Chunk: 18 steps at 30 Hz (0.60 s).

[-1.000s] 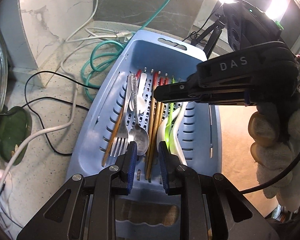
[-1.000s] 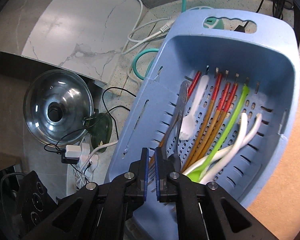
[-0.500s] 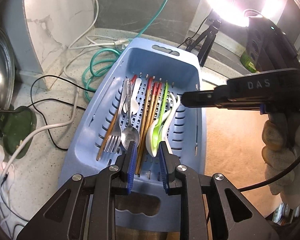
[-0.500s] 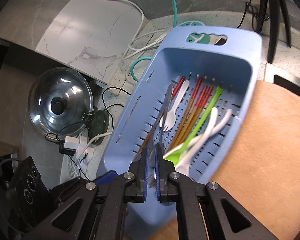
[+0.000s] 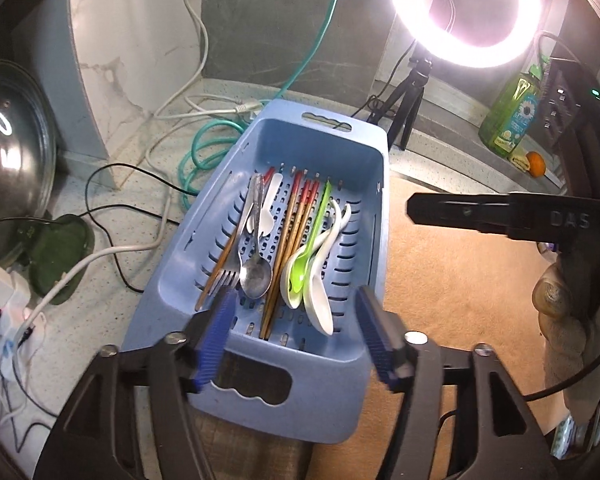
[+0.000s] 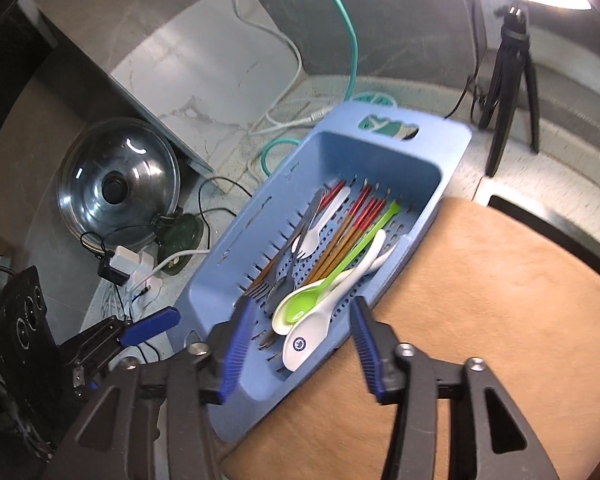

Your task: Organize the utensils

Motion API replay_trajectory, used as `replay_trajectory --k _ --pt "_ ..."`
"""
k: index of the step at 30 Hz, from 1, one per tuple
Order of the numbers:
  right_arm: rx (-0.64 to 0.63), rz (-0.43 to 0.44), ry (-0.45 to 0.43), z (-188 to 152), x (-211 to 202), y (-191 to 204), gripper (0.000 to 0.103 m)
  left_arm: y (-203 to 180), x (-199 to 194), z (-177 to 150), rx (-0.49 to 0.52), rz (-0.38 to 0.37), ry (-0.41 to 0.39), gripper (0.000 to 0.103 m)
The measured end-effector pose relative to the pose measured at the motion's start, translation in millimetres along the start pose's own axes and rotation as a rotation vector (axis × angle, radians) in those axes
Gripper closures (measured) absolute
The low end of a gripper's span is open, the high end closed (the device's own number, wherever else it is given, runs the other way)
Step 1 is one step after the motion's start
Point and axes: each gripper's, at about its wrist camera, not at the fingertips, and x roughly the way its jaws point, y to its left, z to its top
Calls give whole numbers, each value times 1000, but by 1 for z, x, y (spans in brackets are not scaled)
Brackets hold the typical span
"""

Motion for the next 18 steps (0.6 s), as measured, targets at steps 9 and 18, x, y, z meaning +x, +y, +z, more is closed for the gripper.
replay_trajectory --k 9,18 --pt "-24 -17 -145 -16 -37 1 35 -9 -16 -1 -15 65 -24 24" --pt "-70 -133 -147 -25 -55 3 34 -17 -26 -3 -12 97 -31 24"
